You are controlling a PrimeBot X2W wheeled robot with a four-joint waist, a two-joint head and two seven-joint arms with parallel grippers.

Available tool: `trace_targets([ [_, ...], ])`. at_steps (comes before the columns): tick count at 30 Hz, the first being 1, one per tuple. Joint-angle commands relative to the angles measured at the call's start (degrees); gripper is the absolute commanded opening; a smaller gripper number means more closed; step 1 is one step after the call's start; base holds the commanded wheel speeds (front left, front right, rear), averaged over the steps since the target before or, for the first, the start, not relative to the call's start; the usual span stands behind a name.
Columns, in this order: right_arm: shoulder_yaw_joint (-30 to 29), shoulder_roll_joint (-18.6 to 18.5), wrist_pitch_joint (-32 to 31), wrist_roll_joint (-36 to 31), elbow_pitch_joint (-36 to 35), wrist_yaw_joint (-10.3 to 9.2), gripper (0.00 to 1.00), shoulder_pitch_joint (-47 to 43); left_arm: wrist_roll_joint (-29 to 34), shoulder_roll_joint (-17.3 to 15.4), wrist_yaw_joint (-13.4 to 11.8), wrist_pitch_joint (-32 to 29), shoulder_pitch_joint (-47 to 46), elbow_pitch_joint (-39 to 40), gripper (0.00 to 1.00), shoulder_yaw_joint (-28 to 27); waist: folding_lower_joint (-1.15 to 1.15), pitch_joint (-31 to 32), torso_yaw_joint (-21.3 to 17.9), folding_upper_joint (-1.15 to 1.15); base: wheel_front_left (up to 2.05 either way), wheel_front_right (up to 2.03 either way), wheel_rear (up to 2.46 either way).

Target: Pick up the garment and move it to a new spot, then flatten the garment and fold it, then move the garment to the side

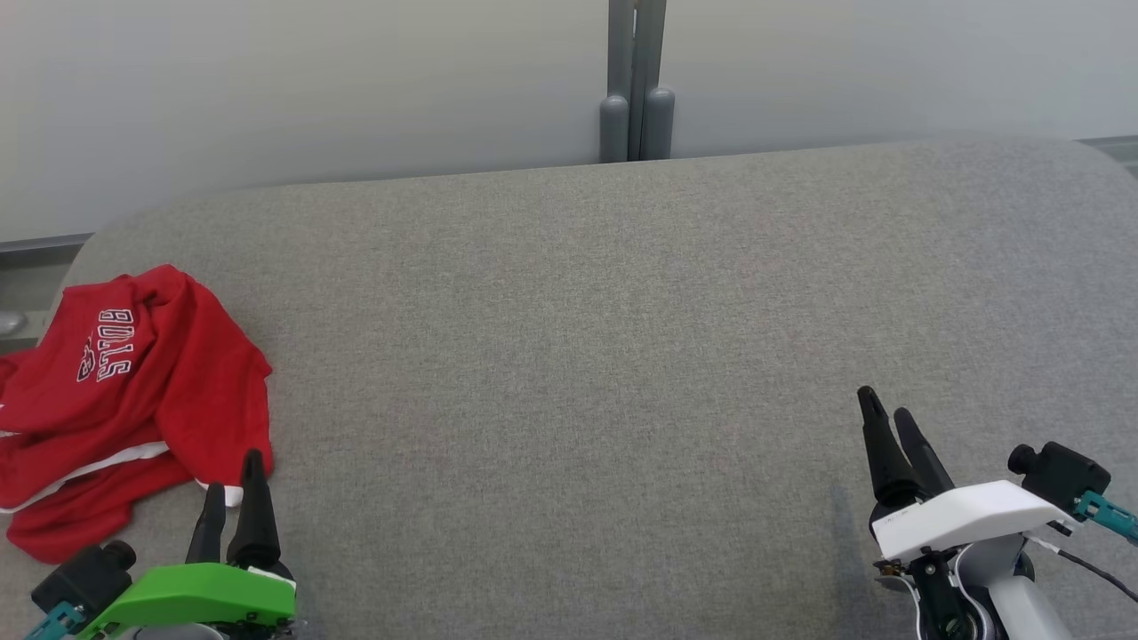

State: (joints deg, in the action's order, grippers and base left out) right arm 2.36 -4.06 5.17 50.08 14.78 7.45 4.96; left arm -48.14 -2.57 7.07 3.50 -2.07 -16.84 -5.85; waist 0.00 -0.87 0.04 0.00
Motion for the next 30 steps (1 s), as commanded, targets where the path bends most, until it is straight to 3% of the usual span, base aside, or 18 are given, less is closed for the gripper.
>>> trace_targets([
  [1, 0.16, -0.39, 0.63, -2.35, -0.82, 0.02, 1.0, 0.98, 2.5, -0.33, 0.15, 0.66, -0.11, 0.47, 1.0, -0.15, 0.0, 0.0, 0.0, 0.0, 0.0, 0.0, 0.0],
  [30, -0.75, -0.12, 4.81, -23.84, -0.27, 0.03, 1.0, 0.87, 23.3, -0.37, -0.55, 5.55, 0.14, 0.49, 1.0, 3.0, 0.0, -0.45, -0.28, 0.0, 0.0, 0.0, 0.0],
])
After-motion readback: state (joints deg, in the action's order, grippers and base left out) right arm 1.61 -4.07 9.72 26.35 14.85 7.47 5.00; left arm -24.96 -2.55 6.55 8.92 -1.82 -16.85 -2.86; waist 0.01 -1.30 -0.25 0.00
